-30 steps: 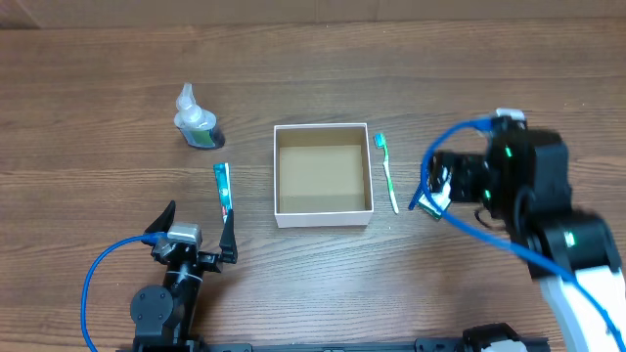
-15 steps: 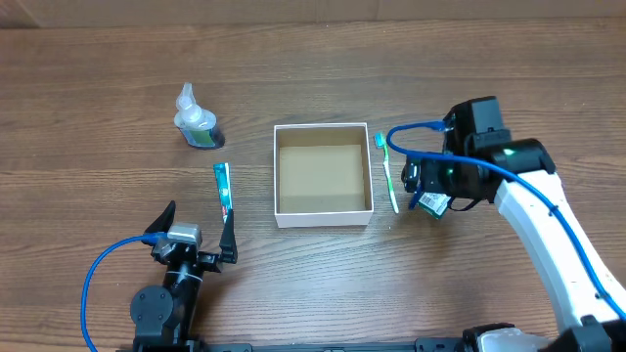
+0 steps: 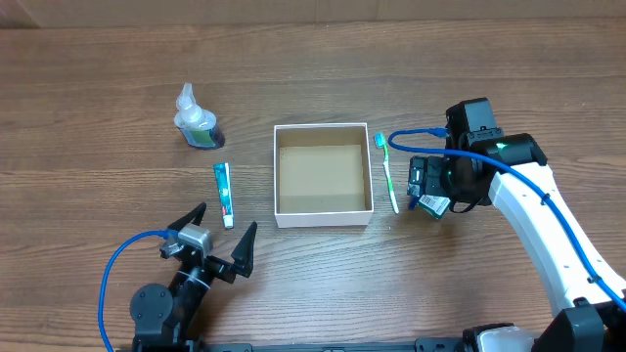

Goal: Pack container

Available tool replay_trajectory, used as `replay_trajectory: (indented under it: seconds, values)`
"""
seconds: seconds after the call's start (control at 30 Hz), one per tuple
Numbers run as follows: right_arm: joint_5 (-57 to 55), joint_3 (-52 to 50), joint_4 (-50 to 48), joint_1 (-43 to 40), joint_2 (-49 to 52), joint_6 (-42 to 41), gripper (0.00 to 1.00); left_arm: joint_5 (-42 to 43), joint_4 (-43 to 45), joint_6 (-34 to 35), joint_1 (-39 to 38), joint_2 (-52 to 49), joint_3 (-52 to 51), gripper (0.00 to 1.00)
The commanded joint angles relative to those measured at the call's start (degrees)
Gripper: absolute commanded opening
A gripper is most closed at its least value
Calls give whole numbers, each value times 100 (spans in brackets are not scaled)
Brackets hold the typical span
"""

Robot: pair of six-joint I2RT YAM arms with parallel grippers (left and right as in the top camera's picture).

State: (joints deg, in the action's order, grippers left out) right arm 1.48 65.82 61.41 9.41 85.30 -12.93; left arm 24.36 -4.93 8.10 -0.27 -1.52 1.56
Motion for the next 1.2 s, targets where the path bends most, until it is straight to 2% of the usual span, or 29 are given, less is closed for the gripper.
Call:
replay_trajectory:
  seconds: [0.0,0.07,0.2,0.37,0.5,0.57,0.7,0.83,1.0,1.17]
  values:
    - [-142,142,-31,-17,-52,-85,100,177,-197,330,26,-46,859,100]
    - [-142,142,-31,-17,-52,-85,100,-68,-267,332,26,-166,1438,100]
    - [-133,142,-42,-17,-52,-114,100,-463,-1071,321,26,-1032,2955,100]
    - [-74,142,-37,-17,-52,-129,100,-765,-3324,-396,26,-3661,5648,100]
    - [-76,140,-42,-17,-52,-129,100,-1126,-5268,-560,26,-5565,7729,100]
    - [-94,138,-50,-17,-50,-127,100,-1255,-5687,-560,26,-6199,8244,100]
    - [-144,138,-68,-17,-50,-127,100,-1462,-5624,-557,26,-7250,8295,100]
    - [-144,138,-68,-17,-50,-127,100,-1556,-5117,-479,28,-7917,8295,100]
    - [-144,138,-68,-17,-50,-125,100,-1751,-4015,-584,26,-8275,8295,100]
    - [-144,138,-68,-17,-50,-127,100,-2076,-3534,-686,33,-8623,8295,100]
